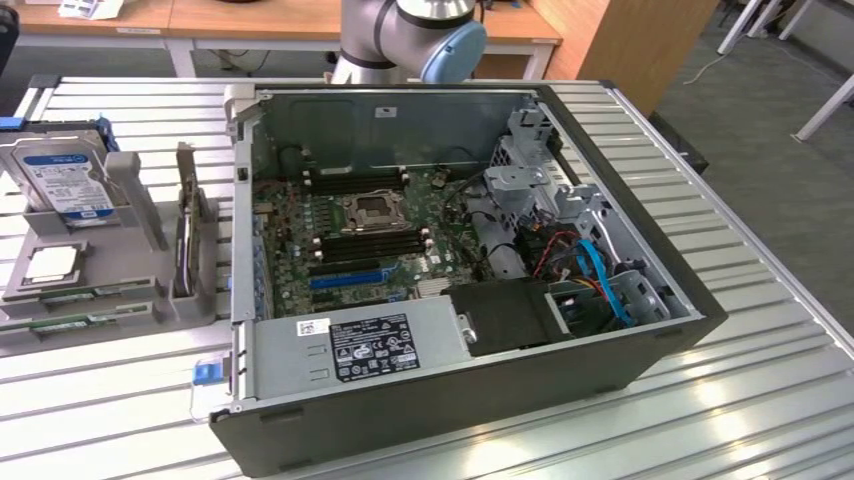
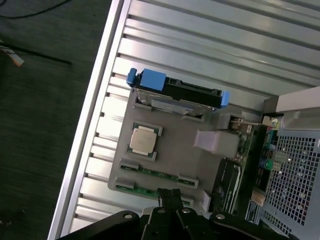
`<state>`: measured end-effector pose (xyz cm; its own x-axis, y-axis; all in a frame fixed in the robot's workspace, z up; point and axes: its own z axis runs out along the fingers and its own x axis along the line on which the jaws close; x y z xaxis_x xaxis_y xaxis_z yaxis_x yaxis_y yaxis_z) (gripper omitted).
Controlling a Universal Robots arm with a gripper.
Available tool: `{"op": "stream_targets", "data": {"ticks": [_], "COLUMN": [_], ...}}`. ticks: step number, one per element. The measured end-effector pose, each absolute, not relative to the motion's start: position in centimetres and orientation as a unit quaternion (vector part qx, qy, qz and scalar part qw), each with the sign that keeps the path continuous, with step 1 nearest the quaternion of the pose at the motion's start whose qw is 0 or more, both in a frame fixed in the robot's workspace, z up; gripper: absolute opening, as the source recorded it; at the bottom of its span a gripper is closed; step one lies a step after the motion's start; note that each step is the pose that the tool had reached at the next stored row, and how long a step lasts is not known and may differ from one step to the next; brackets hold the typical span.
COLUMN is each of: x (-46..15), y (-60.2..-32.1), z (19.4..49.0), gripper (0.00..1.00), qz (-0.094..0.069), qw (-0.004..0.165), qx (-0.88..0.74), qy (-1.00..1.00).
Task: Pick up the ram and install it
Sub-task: 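Pick up the ram and move it above insertion slot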
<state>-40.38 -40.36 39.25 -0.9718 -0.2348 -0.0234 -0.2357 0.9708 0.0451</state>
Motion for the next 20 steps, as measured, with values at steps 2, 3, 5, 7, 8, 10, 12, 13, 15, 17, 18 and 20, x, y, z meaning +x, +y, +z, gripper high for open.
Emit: {"op": "stream_targets", "data": {"ticks": [2,3,5,7,8,10,12,13,15,17,18,20], "x": [-40.38,-40.38,-40.38,-40.38,-40.38,-40.38,-40.38,-40.38,-40.38,-40.38,-40.38,-40.38], "y": [-40.36,-40.36,-40.36,-40.36,-40.36,-40.36,-40.36,-40.36,-40.36,-40.36,-40.36,-40.36], "z": [39.25,39.25,39.25,39.25,39.25,39.25,39.25,39.25,39.25,39.25,39.25,39.25], "gripper": [0.10,0.10,0.10,0.10,0.10,0.10,0.10,0.10,0.10,0.10,0.10,0.10], "qz": [0.024,0.024,0.024,0.024,0.024,0.024,0.024,0.024,0.024,0.024,0.024,0.025], "qw": [0.009,0.009,0.008,0.008,0.008,0.008,0.007,0.007,0.007,0.007,0.006,0.006], "qx": [-0.129,-0.134,-0.145,-0.156,-0.162,-0.173,-0.184,-0.189,-0.200,-0.211,-0.216,-0.227], "qy": [0.991,0.991,0.989,0.987,0.987,0.985,0.983,0.982,0.980,0.977,0.976,0.974]}}
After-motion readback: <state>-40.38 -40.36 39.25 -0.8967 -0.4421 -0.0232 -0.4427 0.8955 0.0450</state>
